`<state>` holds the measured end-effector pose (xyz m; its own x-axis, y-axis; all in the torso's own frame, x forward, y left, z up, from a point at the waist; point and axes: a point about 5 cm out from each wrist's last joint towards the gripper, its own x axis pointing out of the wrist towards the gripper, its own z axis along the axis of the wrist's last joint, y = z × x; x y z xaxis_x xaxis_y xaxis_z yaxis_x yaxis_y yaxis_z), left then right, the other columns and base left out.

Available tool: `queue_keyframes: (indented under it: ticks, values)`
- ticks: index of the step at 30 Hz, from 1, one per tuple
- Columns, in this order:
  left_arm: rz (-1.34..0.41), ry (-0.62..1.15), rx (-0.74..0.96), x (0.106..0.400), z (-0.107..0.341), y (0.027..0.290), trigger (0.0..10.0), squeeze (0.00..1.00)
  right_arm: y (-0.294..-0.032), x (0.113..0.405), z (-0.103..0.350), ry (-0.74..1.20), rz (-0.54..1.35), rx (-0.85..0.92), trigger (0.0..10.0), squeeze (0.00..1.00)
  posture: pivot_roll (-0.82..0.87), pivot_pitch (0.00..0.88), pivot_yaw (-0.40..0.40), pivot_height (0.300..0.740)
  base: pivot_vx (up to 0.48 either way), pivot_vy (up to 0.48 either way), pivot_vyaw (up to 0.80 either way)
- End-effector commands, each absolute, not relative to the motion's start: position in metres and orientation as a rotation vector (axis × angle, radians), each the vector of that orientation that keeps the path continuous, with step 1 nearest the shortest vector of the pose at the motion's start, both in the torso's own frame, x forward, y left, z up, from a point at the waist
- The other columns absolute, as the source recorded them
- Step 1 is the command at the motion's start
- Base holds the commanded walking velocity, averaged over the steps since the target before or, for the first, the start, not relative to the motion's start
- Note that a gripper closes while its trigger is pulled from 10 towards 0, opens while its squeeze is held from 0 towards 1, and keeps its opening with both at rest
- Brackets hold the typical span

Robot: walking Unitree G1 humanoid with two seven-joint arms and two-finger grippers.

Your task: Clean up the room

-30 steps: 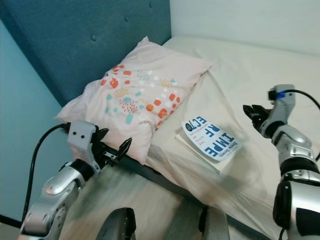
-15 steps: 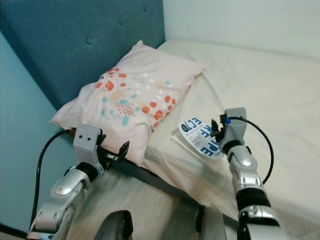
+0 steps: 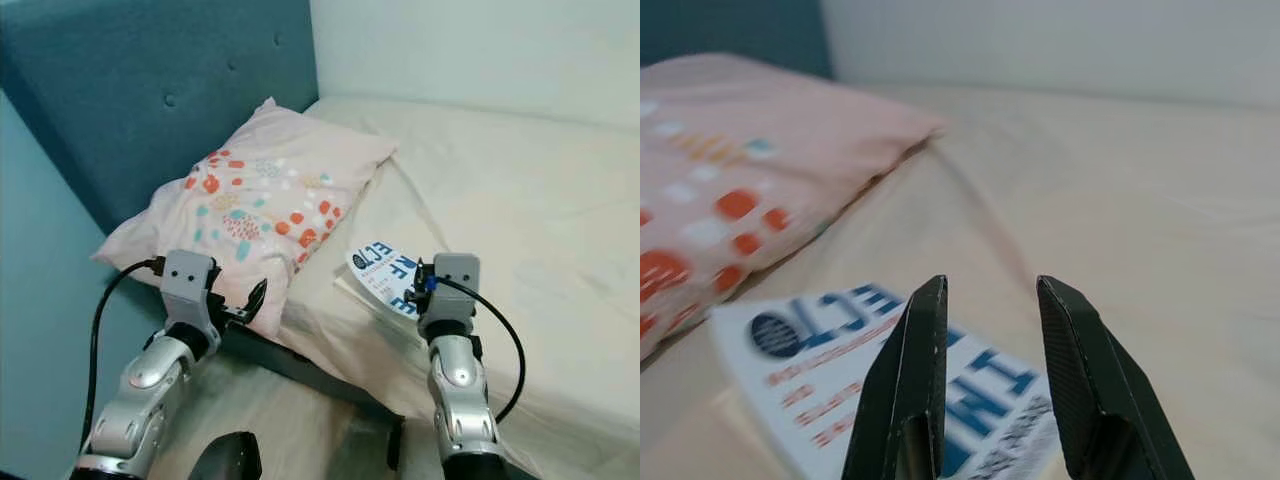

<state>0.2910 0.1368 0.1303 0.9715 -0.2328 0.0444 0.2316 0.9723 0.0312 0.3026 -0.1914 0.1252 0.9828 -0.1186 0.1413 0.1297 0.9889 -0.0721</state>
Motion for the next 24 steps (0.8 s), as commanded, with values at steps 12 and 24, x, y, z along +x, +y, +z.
queue_keyframes:
  ticks: [12,24]
  values:
    - [-0.220,-0.053,0.006,0.295,0.125,0.129,10.0,0.00,-0.168,0.294,0.133,-0.143,-0.069,-0.056,10.0,0.00,-0.01,0.044,0.037,0.589,0.000,0.000,0.00]
    - [-0.221,-0.065,-0.001,0.296,0.125,0.127,10.0,0.00,-0.162,0.292,0.136,-0.144,-0.042,-0.060,10.0,0.00,-0.02,0.033,0.035,0.639,0.000,0.000,0.00]
